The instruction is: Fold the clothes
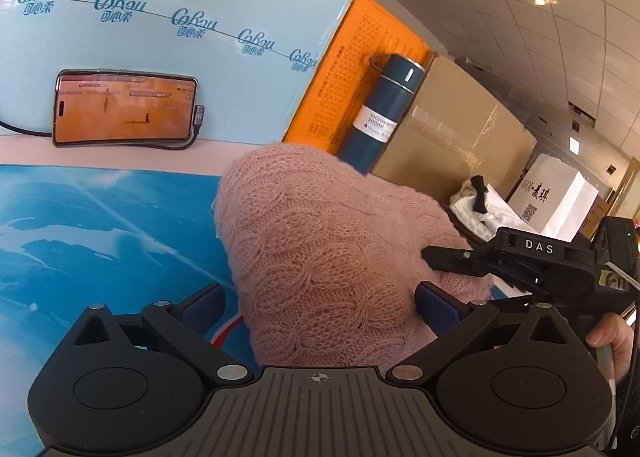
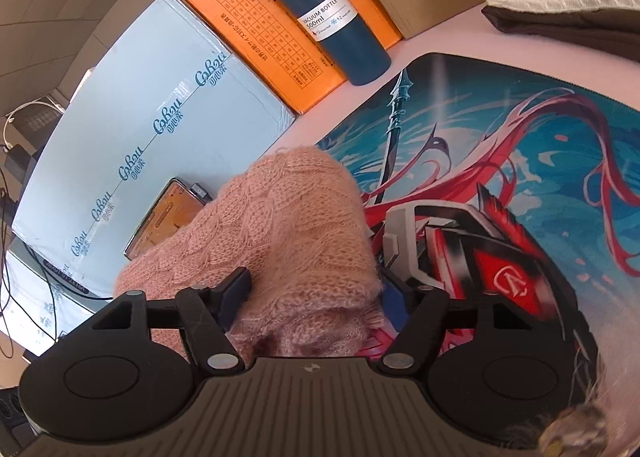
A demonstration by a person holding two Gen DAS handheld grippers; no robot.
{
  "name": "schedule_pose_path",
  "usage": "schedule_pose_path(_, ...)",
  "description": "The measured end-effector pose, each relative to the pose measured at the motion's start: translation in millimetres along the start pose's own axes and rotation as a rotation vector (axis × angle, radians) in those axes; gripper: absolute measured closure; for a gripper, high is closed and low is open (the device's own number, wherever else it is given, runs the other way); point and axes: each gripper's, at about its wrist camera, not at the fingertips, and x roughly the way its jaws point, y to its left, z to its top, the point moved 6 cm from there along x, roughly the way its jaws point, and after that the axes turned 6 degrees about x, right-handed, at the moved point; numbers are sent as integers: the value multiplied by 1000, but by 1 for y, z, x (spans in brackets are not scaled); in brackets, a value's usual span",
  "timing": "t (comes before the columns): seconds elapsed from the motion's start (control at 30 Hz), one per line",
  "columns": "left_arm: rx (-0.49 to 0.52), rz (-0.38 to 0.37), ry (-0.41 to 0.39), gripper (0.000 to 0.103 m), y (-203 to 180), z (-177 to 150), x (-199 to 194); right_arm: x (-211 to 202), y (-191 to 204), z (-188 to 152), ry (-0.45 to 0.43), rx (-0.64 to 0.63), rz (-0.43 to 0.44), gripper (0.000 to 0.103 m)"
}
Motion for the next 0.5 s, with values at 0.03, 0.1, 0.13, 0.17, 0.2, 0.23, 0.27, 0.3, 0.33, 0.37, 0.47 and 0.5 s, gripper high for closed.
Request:
schedule_pose_path(0.03, -3, -1, 8, 1, 0, -1, 1, 1, 0, -2, 6, 23, 10, 50)
schedule_pose_path(0.1, -17, -4, 11, 2, 0, -2, 2, 3, 0, -6, 18, 71, 31, 60)
schedule_pose_path(0.13, -26, -4, 3, 2, 2, -2, 1, 2, 2, -8, 22, 82, 45, 63)
schedule_pose_path(0.17, -38, 6, -9, 3, 3, -1, 0, 1, 4, -10, 26, 92, 59, 65)
schedule_pose_path(0.2, -48, 16, -20, 5, 5, 0, -1, -1, 7, -12, 34, 96, 71, 67)
schedule_pose_path(0.23, -57, 24, -31, 11, 7, 0, -3, -2, 11, -14, 42, 99, 82, 68)
schedule_pose_path(0.27, -70, 33, -49, 22, 10, 1, -5, -4, 16, -16, 43, 99, 89, 69)
schedule_pose_path(0.3, -82, 40, -67, 28, 13, 2, -8, -5, 20, -18, 39, 96, 95, 69)
schedule_pose_path(0.33, -92, 39, -86, 41, 15, 4, -12, -7, 27, -20, 30, 88, 104, 69)
schedule_pose_path(0.37, -101, 44, -97, 49, 17, 6, -16, -9, 34, -22, 25, 79, 115, 70)
schedule_pose_path(0.47, -133, 55, -135, 54, 25, 13, -32, -10, 61, -27, 30, 45, 164, 70)
schedule_pose_path(0.5, -145, 57, -156, 54, 29, 16, -40, -10, 71, -29, 34, 28, 180, 70)
